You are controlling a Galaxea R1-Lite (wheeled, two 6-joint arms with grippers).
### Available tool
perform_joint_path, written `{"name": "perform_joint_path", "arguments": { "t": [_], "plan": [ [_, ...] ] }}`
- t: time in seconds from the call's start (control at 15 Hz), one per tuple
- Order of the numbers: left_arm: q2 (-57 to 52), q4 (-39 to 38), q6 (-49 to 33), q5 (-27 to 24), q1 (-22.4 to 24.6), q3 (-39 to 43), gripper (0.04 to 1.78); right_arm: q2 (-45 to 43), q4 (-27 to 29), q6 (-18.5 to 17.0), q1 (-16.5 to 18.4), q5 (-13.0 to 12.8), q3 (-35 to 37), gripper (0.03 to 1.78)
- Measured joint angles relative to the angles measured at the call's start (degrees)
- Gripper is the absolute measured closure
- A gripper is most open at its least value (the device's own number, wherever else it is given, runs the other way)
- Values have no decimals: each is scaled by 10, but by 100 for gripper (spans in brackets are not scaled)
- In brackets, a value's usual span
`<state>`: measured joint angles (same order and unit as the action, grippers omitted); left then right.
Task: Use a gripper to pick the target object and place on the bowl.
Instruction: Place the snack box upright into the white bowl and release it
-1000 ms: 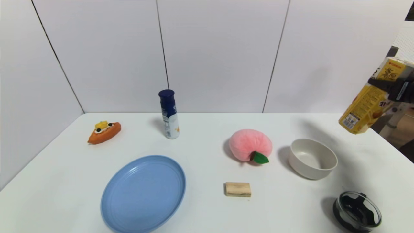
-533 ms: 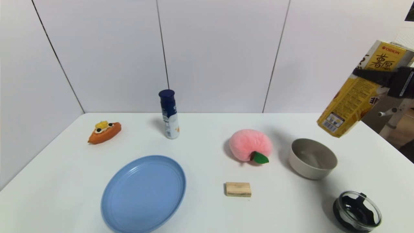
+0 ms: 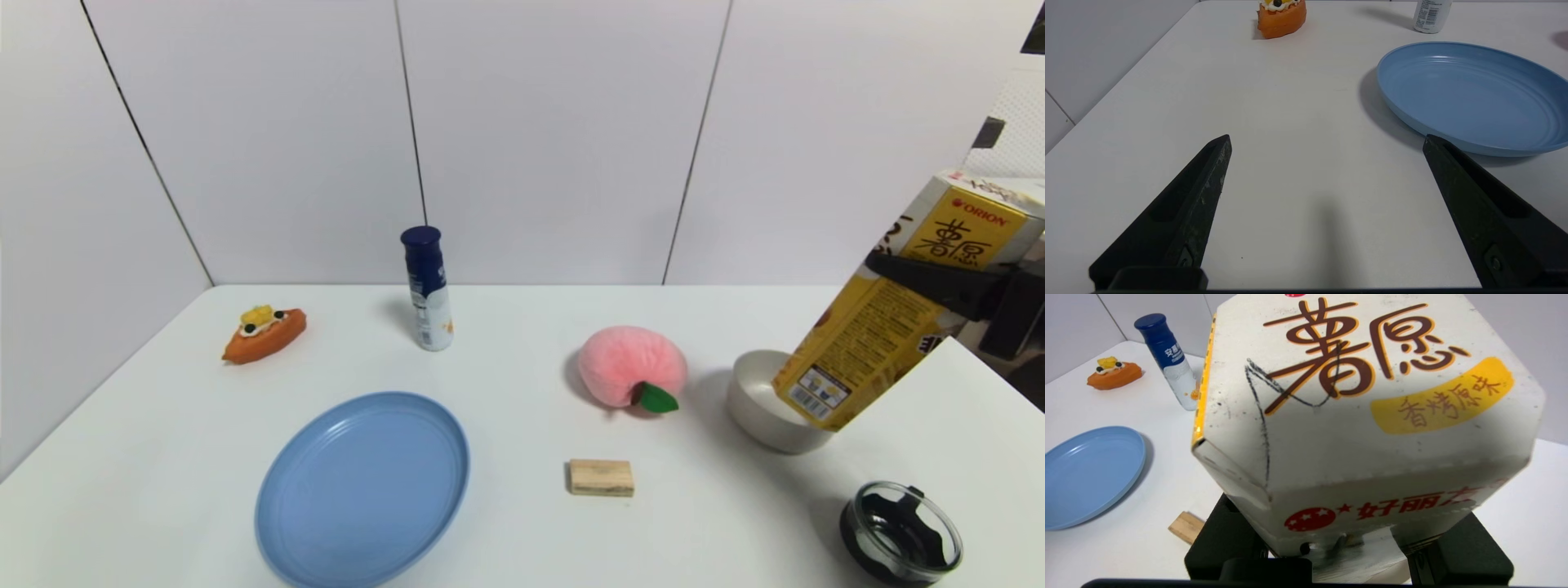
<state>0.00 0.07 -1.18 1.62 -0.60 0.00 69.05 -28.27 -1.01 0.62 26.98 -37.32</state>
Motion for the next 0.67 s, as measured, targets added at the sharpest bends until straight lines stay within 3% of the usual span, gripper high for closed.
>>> {"name": "perform_joint_path", "arguments": {
  "t": [0.67],
  "plan": [
    [0, 0, 0, 0, 0, 0, 13, 70, -52, 14, 39, 0, -11, 95]
  ]
}}
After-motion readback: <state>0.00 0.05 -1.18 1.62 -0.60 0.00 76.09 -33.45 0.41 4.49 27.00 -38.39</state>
